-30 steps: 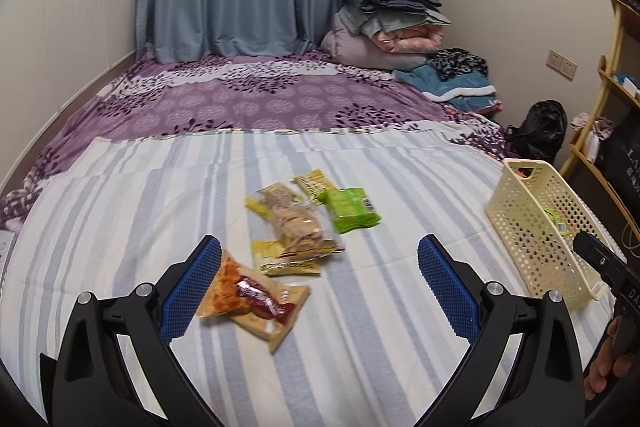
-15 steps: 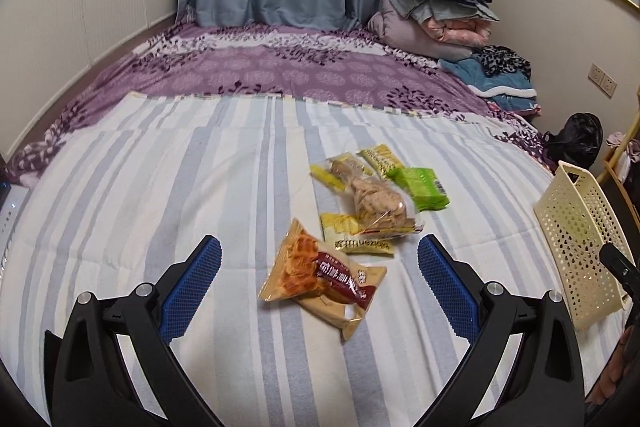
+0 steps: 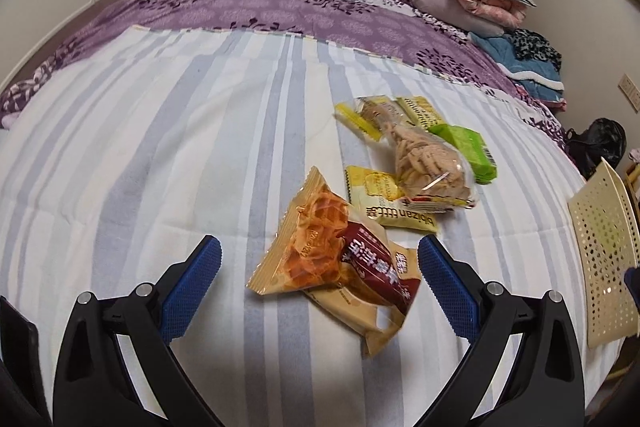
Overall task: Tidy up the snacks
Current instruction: 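Grasp the brown waffle pastry packet with the left gripper and lift it, then grasp the clear cookie bag with the right gripper while the left gripper holds the pastry packet, then carry the cookie bag into the basket and open the right gripper while the left gripper carries the pastry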
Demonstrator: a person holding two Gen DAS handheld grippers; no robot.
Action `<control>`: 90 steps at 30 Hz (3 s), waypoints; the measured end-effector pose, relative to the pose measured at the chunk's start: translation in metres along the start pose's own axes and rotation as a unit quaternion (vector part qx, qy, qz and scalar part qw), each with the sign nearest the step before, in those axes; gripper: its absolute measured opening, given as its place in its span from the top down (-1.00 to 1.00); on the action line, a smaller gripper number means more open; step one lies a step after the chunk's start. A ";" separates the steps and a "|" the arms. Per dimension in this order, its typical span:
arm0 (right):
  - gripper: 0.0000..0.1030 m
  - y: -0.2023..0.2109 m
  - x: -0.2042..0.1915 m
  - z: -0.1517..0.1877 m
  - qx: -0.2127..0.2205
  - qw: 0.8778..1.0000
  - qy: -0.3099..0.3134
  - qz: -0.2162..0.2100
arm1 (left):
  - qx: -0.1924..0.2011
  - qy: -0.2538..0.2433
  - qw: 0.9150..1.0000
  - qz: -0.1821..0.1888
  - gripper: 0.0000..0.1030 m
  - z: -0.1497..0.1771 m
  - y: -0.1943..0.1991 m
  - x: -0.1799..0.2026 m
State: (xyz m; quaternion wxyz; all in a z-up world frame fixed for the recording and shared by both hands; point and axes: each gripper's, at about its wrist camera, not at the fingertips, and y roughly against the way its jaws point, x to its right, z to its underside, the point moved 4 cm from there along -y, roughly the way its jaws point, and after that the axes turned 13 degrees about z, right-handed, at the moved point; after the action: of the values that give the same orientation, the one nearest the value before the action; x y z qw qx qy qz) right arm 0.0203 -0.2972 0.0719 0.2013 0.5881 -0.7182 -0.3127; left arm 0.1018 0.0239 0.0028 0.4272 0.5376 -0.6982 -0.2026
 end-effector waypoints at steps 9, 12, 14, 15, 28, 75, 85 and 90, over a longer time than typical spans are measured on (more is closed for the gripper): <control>-0.43 -0.009 -0.002 0.001 -0.009 1.000 0.004 0.000 | -0.025 0.002 1.000 -0.019 -0.94 0.005 -0.029 -0.006; -0.43 -0.011 -0.002 0.002 -0.011 1.000 0.003 0.000 | -0.024 -0.009 0.999 -0.019 -0.94 0.010 -0.026 -0.008; -0.43 -0.012 -0.002 0.003 -0.013 1.000 0.003 -0.002 | -0.028 -0.011 0.999 -0.018 -0.94 0.011 -0.023 -0.011; -0.43 -0.013 -0.003 0.003 -0.014 1.000 0.003 -0.003 | -0.029 -0.010 0.999 -0.020 -0.94 0.013 -0.020 -0.015; -0.43 -0.019 -0.023 0.009 -0.021 0.999 0.023 -0.017 | -0.018 -0.030 0.999 -0.030 -0.94 -0.001 -0.018 -0.018; -0.04 -0.148 -0.171 -0.011 -0.130 0.979 0.107 -0.117 | 0.043 -0.035 0.998 0.006 -0.06 -0.008 0.048 -0.029; -0.04 -0.114 -0.132 -0.022 -0.107 0.986 0.048 -0.118 | 0.050 -0.049 0.997 0.015 -0.06 -0.009 0.059 -0.012; -0.04 -0.094 -0.114 -0.029 -0.089 0.989 0.025 -0.118 | 0.055 -0.059 0.997 0.020 -0.06 -0.009 0.066 0.001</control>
State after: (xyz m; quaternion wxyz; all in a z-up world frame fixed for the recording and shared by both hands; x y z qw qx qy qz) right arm 0.1328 -0.2030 0.0368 0.2323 0.6561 -0.6078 -0.3823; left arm 0.0711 0.0474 0.0576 0.3590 0.5335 -0.7429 -0.1860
